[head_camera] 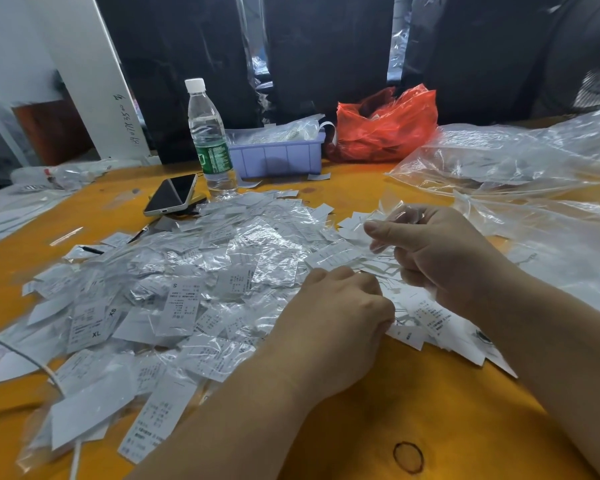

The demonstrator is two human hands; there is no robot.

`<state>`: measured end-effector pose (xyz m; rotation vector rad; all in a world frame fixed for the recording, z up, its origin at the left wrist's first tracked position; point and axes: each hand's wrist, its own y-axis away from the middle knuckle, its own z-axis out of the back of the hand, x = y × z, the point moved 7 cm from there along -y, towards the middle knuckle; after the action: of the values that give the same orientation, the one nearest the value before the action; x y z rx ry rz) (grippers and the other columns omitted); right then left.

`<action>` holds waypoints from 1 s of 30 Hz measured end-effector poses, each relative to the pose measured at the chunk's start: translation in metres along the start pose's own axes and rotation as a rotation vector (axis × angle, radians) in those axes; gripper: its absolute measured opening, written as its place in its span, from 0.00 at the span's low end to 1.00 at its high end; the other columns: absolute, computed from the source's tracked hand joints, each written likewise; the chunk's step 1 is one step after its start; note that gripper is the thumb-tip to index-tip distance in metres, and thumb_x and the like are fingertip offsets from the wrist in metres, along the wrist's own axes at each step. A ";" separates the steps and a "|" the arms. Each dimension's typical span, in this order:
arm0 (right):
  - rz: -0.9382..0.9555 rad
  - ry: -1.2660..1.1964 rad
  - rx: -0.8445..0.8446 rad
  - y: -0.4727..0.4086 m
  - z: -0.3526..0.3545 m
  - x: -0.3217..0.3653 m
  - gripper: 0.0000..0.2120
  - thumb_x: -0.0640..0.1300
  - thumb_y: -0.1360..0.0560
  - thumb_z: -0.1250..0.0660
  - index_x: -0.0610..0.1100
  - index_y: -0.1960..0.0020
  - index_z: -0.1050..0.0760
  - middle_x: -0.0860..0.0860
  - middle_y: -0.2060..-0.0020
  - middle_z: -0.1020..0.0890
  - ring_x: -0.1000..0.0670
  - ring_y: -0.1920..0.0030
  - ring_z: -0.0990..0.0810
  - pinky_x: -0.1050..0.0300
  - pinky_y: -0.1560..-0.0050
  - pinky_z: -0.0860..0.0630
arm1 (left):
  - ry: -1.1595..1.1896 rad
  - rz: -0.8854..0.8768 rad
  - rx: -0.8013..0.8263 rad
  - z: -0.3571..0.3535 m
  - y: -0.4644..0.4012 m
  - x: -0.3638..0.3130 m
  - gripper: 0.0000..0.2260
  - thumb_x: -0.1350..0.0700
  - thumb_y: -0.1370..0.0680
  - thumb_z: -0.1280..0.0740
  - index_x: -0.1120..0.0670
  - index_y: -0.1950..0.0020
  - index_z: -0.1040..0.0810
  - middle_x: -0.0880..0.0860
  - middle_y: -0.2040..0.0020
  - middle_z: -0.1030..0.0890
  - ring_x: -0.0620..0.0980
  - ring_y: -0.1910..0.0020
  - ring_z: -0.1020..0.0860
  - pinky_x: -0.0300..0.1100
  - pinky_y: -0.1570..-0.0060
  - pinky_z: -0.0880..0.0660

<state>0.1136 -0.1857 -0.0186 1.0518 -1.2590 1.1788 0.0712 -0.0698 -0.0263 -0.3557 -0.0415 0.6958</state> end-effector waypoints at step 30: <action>-0.140 -0.217 0.210 0.008 -0.016 -0.002 0.04 0.40 0.35 0.29 0.42 0.62 0.23 0.47 0.70 0.22 0.57 0.79 0.41 0.67 0.82 0.43 | 1.138 0.614 -0.525 0.028 0.022 0.072 0.13 0.64 0.24 0.30 0.50 0.44 0.25 0.53 0.55 0.17 0.51 0.56 0.16 0.37 0.65 0.21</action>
<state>0.1078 -0.1687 -0.0221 1.4316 -1.2218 1.1285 0.1087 -0.0004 -0.0131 -1.2610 1.0183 0.9944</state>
